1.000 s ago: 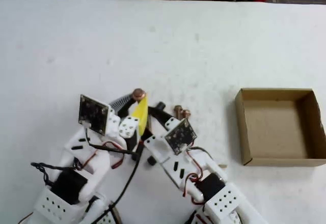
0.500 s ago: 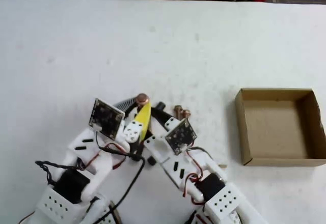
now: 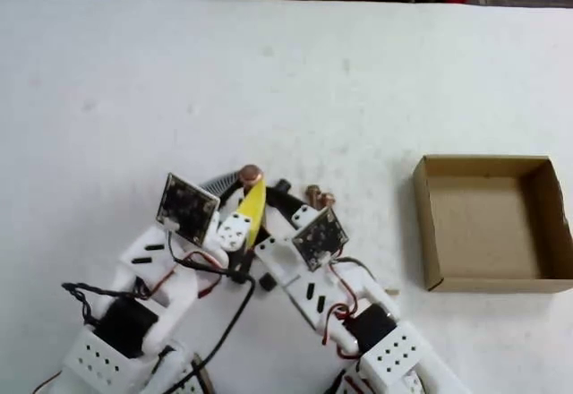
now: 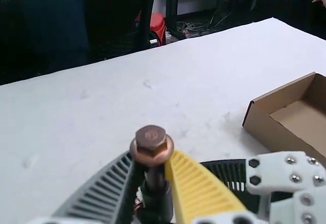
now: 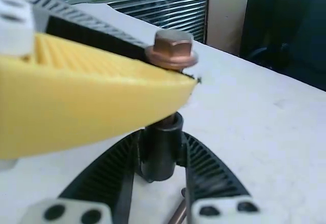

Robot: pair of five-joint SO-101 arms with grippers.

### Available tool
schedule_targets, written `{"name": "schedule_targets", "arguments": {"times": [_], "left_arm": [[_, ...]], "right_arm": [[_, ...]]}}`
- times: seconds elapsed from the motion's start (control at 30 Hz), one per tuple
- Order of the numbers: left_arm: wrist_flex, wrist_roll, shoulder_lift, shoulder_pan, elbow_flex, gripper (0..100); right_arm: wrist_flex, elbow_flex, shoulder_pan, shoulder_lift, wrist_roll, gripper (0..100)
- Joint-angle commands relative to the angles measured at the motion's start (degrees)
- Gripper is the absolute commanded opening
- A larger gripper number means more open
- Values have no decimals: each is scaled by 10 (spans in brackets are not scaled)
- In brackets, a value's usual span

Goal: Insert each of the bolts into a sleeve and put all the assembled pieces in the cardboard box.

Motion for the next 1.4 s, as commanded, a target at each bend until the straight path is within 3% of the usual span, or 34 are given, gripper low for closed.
{"name": "schedule_targets", "arguments": {"times": [0.0, 0.47, 0.67, 1.23, 1.37], "left_arm": [[2, -7, -7, 0, -7, 116], [-6, -7, -7, 0, 25, 231], [-51, -11, -6, 0, 26, 234], [-50, -9, -6, 0, 42, 229], [-52, -11, -6, -29, 46, 233]], "right_arm": [[-15, 4, 14, -10, -4, 17], [-15, 4, 13, -10, -3, 17], [-15, 4, 13, -10, -3, 17], [-15, 4, 13, -10, 0, 17], [-15, 4, 13, -10, 0, 17]]}}
